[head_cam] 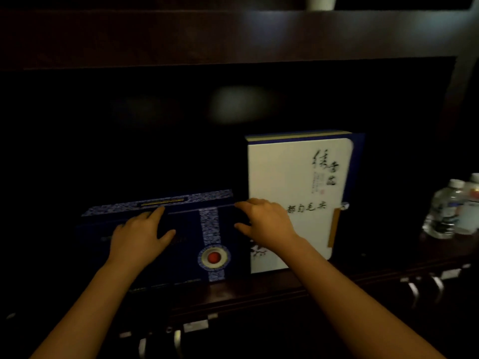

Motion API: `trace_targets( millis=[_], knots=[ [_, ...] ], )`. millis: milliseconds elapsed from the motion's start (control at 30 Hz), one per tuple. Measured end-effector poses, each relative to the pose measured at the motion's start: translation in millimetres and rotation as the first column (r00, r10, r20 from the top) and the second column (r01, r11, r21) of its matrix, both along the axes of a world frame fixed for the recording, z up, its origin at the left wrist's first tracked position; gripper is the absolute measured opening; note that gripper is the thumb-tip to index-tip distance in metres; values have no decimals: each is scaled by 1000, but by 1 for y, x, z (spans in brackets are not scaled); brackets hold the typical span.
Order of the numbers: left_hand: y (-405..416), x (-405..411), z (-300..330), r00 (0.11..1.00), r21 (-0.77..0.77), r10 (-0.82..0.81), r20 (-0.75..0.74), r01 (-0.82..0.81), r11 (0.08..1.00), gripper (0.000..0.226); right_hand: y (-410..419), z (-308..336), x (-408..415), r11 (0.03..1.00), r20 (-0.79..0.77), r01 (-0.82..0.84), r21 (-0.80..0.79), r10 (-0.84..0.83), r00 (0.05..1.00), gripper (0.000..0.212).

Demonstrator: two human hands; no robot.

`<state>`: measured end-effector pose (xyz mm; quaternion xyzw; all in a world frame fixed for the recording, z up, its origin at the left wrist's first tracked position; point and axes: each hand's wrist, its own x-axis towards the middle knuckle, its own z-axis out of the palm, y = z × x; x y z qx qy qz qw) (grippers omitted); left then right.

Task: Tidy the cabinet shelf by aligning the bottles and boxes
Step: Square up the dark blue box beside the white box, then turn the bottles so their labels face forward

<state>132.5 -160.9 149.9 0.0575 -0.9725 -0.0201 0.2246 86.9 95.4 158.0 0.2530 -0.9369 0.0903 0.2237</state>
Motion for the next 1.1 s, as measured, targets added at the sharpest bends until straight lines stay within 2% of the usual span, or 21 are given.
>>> trace_targets(
  millis=[167,233,267,333,467,600,767,867,1100],
  knots=[
    [122,22,-8,985,44,-173,-17,174,984,61,109,-11,41,999,-42,41,22,-40,998,47],
    [198,29,-20,968,100,-252,-20,252,962,58,180,-16,62,993,-42,107,49,-105,994,48],
    [210,32,-22,963,133,-269,-22,269,954,56,192,-18,66,994,-46,105,24,-104,994,47],
    [263,38,-32,950,217,-311,-40,312,925,52,243,-21,84,992,-32,129,0,-129,991,45],
    [380,48,-49,888,307,-459,16,433,848,52,361,-30,116,977,-1,209,-28,-209,978,48],
    [464,51,-52,831,347,-555,40,509,787,53,444,-38,131,953,2,299,-54,-299,954,47],
    [545,36,-48,776,362,-630,15,583,727,49,517,-45,127,916,-35,379,-128,-386,922,39],
    [586,13,-51,777,353,-629,1,588,727,50,551,-58,111,900,-30,402,-168,-413,910,40],
    [669,-76,-49,769,417,-637,-41,593,689,53,624,-58,39,841,78,495,-217,-491,868,46]
  ],
)
